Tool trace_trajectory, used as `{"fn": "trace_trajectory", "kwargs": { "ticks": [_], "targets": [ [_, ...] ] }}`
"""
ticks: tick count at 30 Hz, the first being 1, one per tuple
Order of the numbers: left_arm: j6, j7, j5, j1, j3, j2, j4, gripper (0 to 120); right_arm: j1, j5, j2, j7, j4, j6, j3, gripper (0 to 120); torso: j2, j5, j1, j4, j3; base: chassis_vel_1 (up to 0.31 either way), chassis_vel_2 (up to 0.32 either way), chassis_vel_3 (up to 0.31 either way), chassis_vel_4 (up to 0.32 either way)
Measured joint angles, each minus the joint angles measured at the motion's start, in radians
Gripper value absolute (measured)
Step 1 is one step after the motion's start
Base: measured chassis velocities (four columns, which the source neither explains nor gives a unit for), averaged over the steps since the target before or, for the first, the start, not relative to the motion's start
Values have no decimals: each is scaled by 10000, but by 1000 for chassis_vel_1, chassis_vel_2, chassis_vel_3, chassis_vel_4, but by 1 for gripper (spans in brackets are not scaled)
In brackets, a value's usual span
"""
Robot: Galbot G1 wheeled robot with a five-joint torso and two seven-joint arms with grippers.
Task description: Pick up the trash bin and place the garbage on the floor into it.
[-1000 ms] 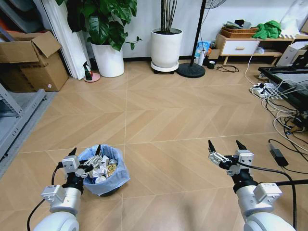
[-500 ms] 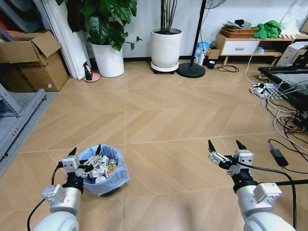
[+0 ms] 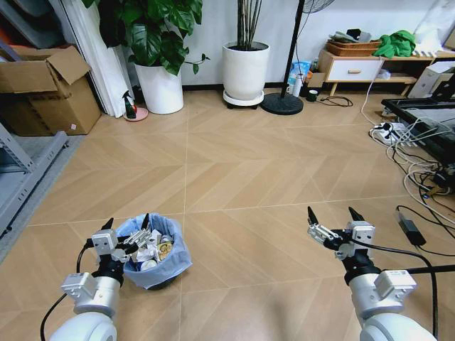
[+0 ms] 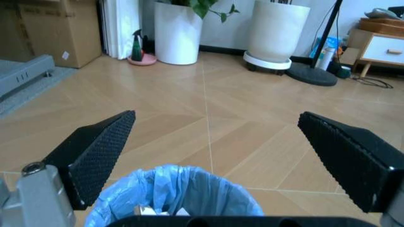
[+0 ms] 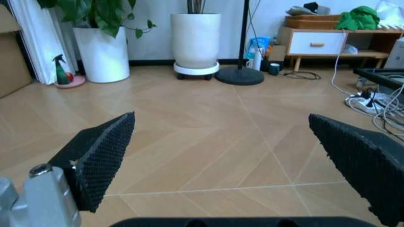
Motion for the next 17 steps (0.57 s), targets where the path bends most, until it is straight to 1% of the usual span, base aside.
{"fn": "trace_trajectory", "kwargs": {
  "ticks": [17],
  "targets": [
    [1, -1, -1, -1, 0, 0, 5, 100, 1, 1, 0, 0, -6, 0, 0, 100, 0, 0, 0, 0, 0, 0, 0, 0, 0]
  ]
}}
